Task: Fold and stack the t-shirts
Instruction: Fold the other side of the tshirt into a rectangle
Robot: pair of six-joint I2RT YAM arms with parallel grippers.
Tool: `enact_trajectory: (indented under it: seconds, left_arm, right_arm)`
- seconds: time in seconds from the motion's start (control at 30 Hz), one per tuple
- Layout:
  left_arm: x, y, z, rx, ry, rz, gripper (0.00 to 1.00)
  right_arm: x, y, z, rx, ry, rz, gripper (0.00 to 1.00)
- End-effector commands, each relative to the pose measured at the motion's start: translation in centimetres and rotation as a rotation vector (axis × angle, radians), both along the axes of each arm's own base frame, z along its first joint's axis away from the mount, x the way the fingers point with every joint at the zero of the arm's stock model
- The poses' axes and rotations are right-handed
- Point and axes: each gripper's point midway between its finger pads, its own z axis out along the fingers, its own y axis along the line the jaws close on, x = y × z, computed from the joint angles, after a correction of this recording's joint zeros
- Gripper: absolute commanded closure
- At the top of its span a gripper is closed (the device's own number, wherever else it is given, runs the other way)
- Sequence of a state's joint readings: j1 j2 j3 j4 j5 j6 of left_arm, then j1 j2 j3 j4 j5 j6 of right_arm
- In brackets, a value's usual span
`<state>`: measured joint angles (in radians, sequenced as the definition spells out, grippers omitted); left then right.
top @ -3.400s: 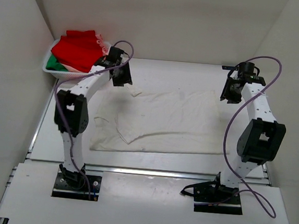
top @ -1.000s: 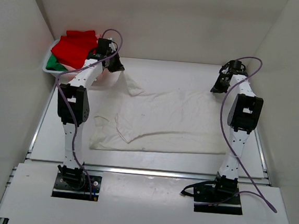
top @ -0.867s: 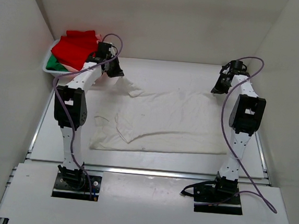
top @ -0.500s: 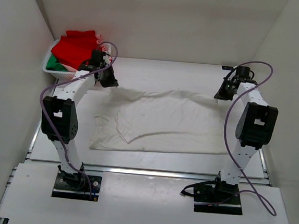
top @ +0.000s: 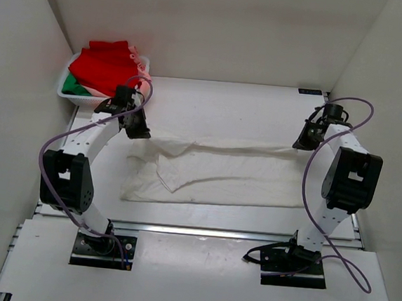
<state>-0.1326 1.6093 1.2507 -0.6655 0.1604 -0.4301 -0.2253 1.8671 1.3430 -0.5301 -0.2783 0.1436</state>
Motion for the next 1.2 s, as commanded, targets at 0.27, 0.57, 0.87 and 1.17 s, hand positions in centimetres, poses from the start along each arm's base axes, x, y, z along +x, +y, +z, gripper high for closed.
enact_trajectory:
  seconds: [0.27, 0.57, 0.87, 1.17]
  left_arm:
    - [-5.3, 0.8, 2.3, 0.034, -0.019, -0.031, 1.00]
    - [-8.4, 0.5, 0.9, 0.014, 0.012, -0.044, 1.00]
    - [-10.1, 0.3, 0.7, 0.004, 0.030, -0.062, 1.00]
    - [-11.4, 0.3, 0.3, -0.006, 0.044, -0.072, 1.00]
  right_arm:
    - [-2.8, -0.1, 2.0, -0.036, -0.067, 0.020, 1.00]
    - [-5.4, -0.1, 0.9, -0.033, -0.037, 0.004, 1.00]
    - [-7.6, -1.1, -0.2, -0.040, 0.000, -0.043, 1.00]
    - [-8.3, -1.8, -0.1, -0.048, 0.002, -0.062, 1.00]
